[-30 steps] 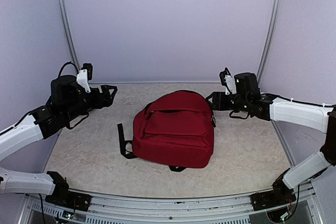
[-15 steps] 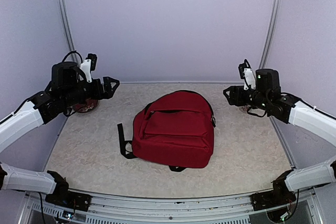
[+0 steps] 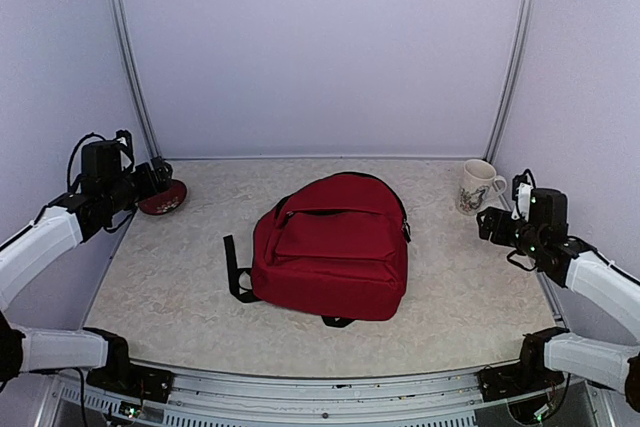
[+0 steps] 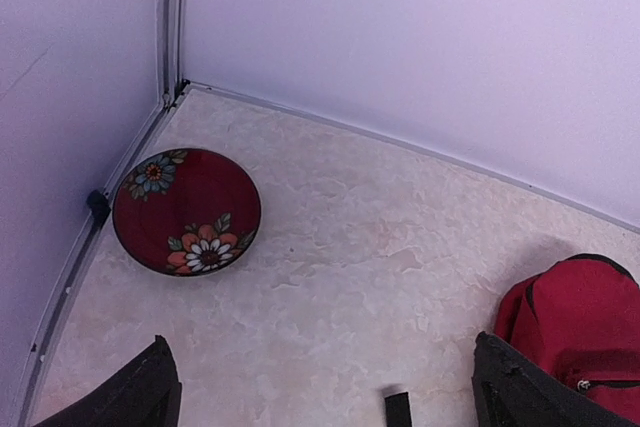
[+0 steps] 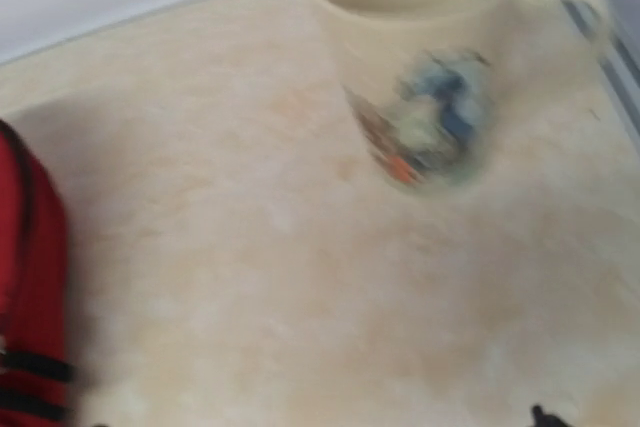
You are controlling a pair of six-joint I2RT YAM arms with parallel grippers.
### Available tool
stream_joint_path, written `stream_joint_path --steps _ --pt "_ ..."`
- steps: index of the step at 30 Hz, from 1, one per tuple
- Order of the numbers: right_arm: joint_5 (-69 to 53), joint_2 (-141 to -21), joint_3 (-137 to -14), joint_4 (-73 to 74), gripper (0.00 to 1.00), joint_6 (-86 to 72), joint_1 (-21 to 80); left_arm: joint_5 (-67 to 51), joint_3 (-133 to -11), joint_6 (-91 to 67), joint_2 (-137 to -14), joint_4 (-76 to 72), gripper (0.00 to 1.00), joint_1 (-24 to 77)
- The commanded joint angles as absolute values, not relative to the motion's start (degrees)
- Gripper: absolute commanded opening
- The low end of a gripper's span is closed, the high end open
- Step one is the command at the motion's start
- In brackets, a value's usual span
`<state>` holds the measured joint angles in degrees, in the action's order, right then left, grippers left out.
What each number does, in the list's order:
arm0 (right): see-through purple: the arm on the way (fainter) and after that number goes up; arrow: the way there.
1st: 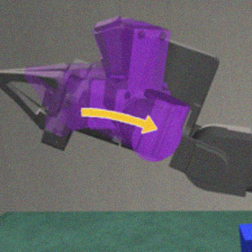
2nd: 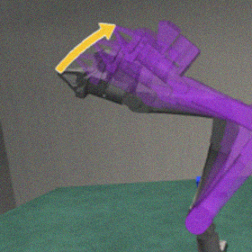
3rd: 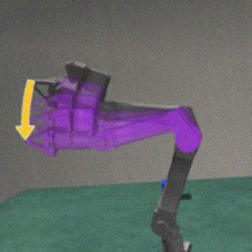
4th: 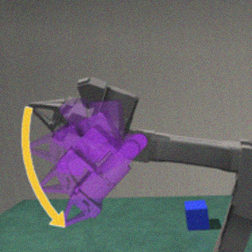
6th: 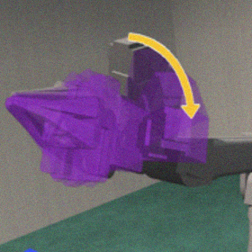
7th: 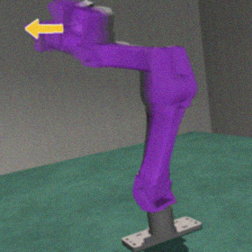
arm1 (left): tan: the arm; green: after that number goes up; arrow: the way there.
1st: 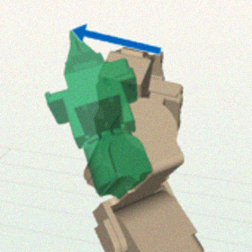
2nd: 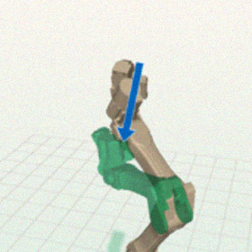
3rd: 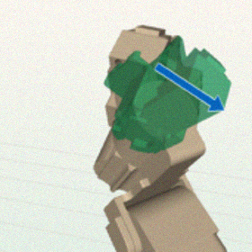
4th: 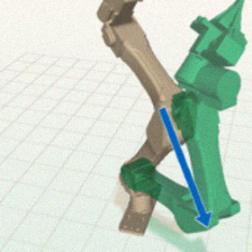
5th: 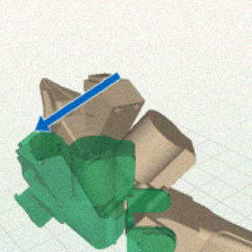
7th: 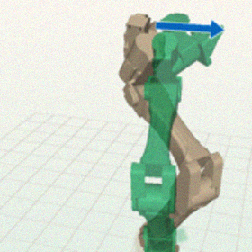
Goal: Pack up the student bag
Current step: Reset both arms
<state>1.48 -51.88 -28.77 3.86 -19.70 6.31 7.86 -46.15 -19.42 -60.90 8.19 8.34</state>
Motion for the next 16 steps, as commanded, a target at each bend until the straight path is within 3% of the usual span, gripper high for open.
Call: stream_joint_path --steps 1,9,16 --pt "6.09 -49.23 -22.71 -3.66 1.00 -21.18 5.45 7.10 -46.55 -21.88 -62.25 5.60 0.99 7.01" --pt "14.17 -50.90 -17.50 -9.29 1.00 -27.13 5.45 10.96 -46.73 -19.85 -64.03 6.37 0.99 6.68" --pt "13.43 -51.70 -16.44 -12.64 1.00 -28.57 5.45 12.74 -46.45 -18.68 -64.99 6.36 0.99 6.65"
